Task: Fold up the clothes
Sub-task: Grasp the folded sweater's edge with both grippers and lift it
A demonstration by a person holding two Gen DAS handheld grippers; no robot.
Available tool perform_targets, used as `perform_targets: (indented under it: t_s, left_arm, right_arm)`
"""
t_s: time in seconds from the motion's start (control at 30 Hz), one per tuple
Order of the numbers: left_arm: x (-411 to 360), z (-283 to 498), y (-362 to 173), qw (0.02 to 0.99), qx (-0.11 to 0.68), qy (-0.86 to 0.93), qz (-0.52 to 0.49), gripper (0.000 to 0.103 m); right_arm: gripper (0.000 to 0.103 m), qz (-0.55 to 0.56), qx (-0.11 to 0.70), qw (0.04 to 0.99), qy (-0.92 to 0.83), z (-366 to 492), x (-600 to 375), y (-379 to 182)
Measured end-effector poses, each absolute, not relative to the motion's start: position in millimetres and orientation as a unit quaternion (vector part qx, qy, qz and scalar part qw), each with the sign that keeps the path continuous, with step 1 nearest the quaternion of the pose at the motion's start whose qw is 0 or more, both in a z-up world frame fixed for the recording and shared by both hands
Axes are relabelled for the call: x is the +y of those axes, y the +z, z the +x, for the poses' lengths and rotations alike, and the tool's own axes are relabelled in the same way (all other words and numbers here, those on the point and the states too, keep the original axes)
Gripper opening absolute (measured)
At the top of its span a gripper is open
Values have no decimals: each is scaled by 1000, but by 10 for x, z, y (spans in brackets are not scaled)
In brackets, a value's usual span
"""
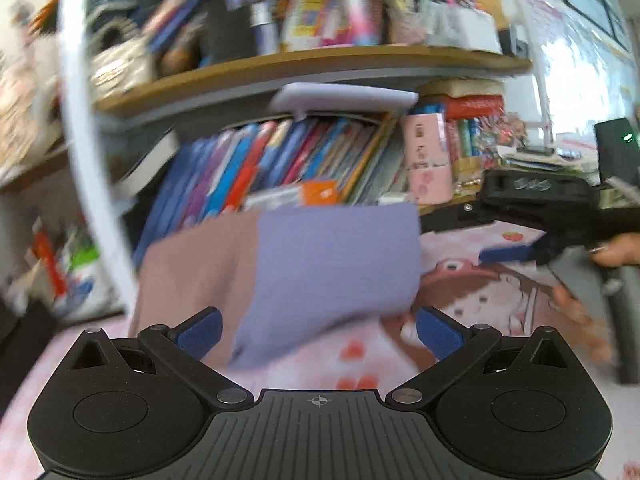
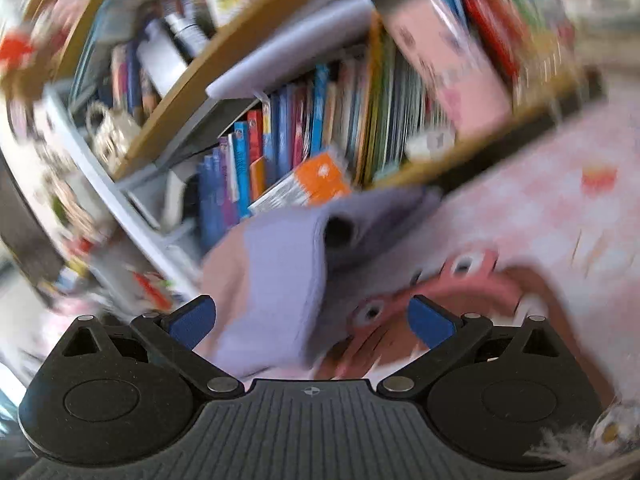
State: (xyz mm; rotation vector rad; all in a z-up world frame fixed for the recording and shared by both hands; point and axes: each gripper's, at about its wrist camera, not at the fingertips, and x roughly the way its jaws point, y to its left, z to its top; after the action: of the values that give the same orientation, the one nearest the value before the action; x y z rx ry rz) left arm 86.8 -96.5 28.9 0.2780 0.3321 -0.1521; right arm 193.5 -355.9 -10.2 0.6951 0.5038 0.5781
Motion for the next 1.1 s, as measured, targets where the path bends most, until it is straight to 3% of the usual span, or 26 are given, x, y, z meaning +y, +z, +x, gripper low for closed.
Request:
perform_targets:
  t_s: [0.1, 0.23, 0.37, 0.47, 0.53, 0.63, 0.93, 1.0, 1.07, 1.1]
  left_arm:
    - [-1462, 1247, 105, 954, 199, -84, 207, 103]
    - [-1960, 1507, -213, 930, 185, -65, 309, 103]
    - [-2037, 1740, -304, 921, 167, -10, 351, 102]
    - [-1783, 1889, -206, 926, 198, -6, 322, 76]
    - [-1596, 1901, -121, 932, 221, -23, 288, 21]
    - [-1386, 1739, 20, 939, 225, -59, 253, 9]
    - [-1343, 393, 495, 951, 167, -181, 190, 9]
    - [-1281, 145, 516, 954, 170, -186, 165, 9]
    - [-1193, -23, 494, 954, 183, -186, 149, 9]
    - [-1155, -87, 460, 953, 193, -184, 145, 9]
  right_arm:
    - [103, 438, 225, 821, 287, 1929, -3791, -233]
    - [103, 471, 212, 810, 277, 1965, -3929, -245]
    - [103, 501, 217, 785, 294, 2015, -3960, -293]
    - [103, 499, 232, 780, 300, 2032, -3909, -322]
    - [103, 494, 243, 778, 302, 2049, -3860, -339]
    - [103, 507, 258, 757, 319, 2054, -3787, -382]
    - [103, 531, 289, 720, 341, 2011, -3647, -405]
    - [92, 529, 297, 730, 313, 2004, -3709, -420]
    - [42, 536, 302, 730, 298, 2005, -3772, -446]
    - [34, 541, 303, 727, 295, 2008, -3803, -462]
